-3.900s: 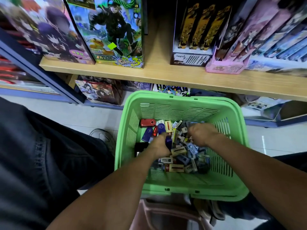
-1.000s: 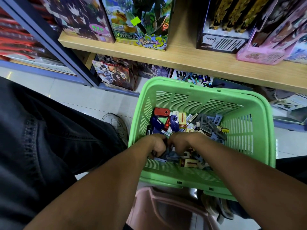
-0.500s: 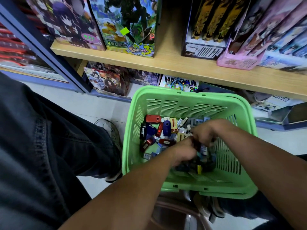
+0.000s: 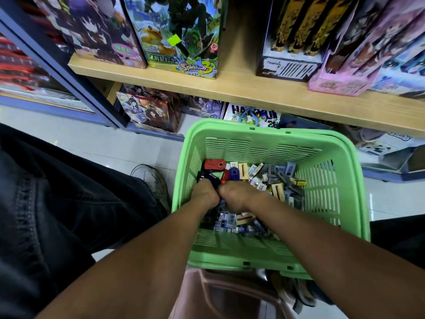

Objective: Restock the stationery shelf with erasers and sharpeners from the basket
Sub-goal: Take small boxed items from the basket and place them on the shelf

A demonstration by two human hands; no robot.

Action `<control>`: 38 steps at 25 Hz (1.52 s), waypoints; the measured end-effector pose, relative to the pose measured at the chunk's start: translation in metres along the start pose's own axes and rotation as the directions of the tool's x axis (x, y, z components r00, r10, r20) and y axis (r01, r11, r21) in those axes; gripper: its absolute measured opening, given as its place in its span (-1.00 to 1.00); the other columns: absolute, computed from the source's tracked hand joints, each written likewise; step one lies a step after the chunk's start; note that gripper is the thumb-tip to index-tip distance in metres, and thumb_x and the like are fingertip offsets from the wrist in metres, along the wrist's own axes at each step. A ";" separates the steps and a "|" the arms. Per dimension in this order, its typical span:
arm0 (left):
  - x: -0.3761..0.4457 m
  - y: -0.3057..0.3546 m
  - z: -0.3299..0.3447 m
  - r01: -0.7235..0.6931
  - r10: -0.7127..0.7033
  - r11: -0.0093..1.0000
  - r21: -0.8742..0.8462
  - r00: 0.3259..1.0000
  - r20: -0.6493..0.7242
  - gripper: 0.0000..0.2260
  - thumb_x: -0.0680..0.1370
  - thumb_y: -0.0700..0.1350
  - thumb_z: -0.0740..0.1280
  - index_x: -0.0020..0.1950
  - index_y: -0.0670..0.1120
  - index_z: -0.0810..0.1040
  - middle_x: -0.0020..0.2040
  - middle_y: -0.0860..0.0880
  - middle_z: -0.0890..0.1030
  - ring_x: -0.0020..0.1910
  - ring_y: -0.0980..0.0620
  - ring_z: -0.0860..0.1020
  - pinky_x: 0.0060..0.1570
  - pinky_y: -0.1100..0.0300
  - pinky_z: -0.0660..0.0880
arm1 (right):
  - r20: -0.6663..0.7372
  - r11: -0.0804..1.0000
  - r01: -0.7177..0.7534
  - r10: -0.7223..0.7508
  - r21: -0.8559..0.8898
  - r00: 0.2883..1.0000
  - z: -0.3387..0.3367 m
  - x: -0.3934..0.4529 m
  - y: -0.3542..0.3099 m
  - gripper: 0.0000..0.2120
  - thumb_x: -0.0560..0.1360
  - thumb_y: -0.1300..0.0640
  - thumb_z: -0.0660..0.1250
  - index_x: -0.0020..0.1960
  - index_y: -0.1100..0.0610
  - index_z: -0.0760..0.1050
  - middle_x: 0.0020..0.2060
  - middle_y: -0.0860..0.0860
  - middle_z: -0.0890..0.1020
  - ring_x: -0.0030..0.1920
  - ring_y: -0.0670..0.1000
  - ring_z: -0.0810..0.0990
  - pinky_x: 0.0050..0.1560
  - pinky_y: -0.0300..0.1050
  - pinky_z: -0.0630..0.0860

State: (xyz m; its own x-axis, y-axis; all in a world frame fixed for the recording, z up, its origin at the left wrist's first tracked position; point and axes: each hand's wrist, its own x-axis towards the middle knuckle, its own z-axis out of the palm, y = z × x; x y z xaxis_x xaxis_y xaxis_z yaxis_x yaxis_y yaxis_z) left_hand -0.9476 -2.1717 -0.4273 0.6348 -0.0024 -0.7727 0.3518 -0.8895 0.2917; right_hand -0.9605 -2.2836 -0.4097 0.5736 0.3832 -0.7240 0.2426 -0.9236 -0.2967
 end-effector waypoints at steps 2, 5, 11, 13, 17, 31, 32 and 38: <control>0.001 -0.003 0.005 -0.030 0.024 0.994 0.103 0.998 0.062 -0.80 0.57 -0.26 0.32 0.19 -0.24 0.57 0.15 -0.18 0.63 0.15 -0.14 0.60 0.03 0.13 0.50 | 0.040 0.995 0.040 -0.037 -0.096 0.999 0.017 0.003 0.008 -0.63 0.48 0.27 0.37 0.28 0.18 0.48 0.18 0.11 0.52 0.12 0.10 0.54 0.10 -0.01 0.56; -0.002 -0.006 0.010 -0.040 0.007 0.984 0.175 0.982 0.189 -0.72 0.56 -0.27 0.34 0.27 -0.23 0.49 0.21 -0.17 0.59 0.17 -0.11 0.58 0.02 0.16 0.51 | -0.037 0.996 0.014 -0.017 -0.088 0.999 0.026 0.002 0.029 -0.57 0.46 0.34 0.34 0.31 0.15 0.49 0.25 0.11 0.48 0.26 0.14 0.48 0.20 0.04 0.52; -0.013 -0.001 0.031 -0.038 0.024 0.999 0.036 0.940 0.340 -0.68 0.54 -0.32 0.29 0.30 -0.23 0.47 0.20 -0.18 0.57 0.08 -0.08 0.56 0.09 0.08 0.55 | -0.022 0.813 -0.148 0.194 0.563 0.981 -0.009 0.006 0.048 -0.62 0.39 0.14 0.56 0.18 0.05 0.60 0.07 -0.02 0.60 0.07 0.00 0.57 0.01 -0.15 0.52; -0.014 -0.004 0.034 -0.033 0.031 0.999 0.000 0.933 0.359 -0.56 0.53 -0.35 0.29 0.41 -0.16 0.40 0.29 -0.15 0.53 0.14 -0.07 0.53 0.06 0.14 0.51 | -0.087 0.552 -0.103 0.307 0.827 0.948 -0.023 0.009 0.041 -0.61 0.40 0.19 0.55 0.20 0.10 0.58 0.08 0.05 0.63 0.05 0.08 0.63 0.02 -0.04 0.62; -0.016 -0.007 0.033 -0.005 0.022 0.999 -0.052 0.943 0.331 -0.52 0.53 -0.38 0.29 0.44 -0.21 0.37 0.33 -0.19 0.52 0.25 -0.15 0.54 0.20 0.05 0.54 | 0.022 -0.047 -0.007 0.331 0.999 0.943 -0.036 0.016 0.022 -0.59 0.57 0.42 0.26 0.38 0.20 0.37 0.16 0.20 0.62 0.04 0.11 0.66 0.09 0.07 0.63; -0.005 0.001 0.032 0.205 -0.077 0.952 -0.227 0.879 0.471 -0.70 0.34 -0.47 0.35 0.00 -0.22 0.56 -0.05 -0.17 0.61 -0.10 -0.13 0.59 -0.15 0.10 0.57 | -0.161 0.920 -0.071 0.008 -0.386 0.987 0.052 0.003 0.023 -0.63 0.57 0.07 0.27 0.35 0.11 0.43 0.27 0.10 0.50 0.28 0.13 0.42 0.28 0.06 0.34; -0.009 0.003 0.031 0.178 -0.065 0.962 -0.208 0.887 0.458 -0.73 0.37 -0.47 0.35 -0.01 -0.21 0.57 -0.05 -0.17 0.61 -0.10 -0.12 0.60 -0.17 0.11 0.56 | -0.166 0.911 -0.083 0.016 -0.404 0.986 0.053 0.003 0.022 -0.63 0.57 0.04 0.26 0.35 0.10 0.44 0.27 0.10 0.50 0.29 0.13 0.41 0.30 0.07 0.33; -0.006 0.000 0.036 0.241 -0.070 0.908 -0.343 0.894 0.444 -0.48 0.33 -0.51 0.27 0.25 -0.20 0.49 0.07 -0.20 0.62 -0.06 -0.13 0.57 -0.35 0.19 0.45 | -0.105 0.933 -0.086 0.052 -0.349 0.993 0.047 0.001 0.028 -0.41 0.53 0.05 0.33 0.48 0.18 0.23 0.40 0.16 0.36 0.36 0.17 0.35 0.26 0.06 0.40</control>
State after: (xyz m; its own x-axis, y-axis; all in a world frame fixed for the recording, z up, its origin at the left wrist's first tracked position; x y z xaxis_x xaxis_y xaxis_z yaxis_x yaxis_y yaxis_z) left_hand -0.9763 -2.1879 -0.4433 0.2375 -0.1428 -0.9608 0.7082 -0.6516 0.2719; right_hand -0.9894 -2.3097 -0.4480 0.6644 0.3330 -0.6691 0.4499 -0.8931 0.0022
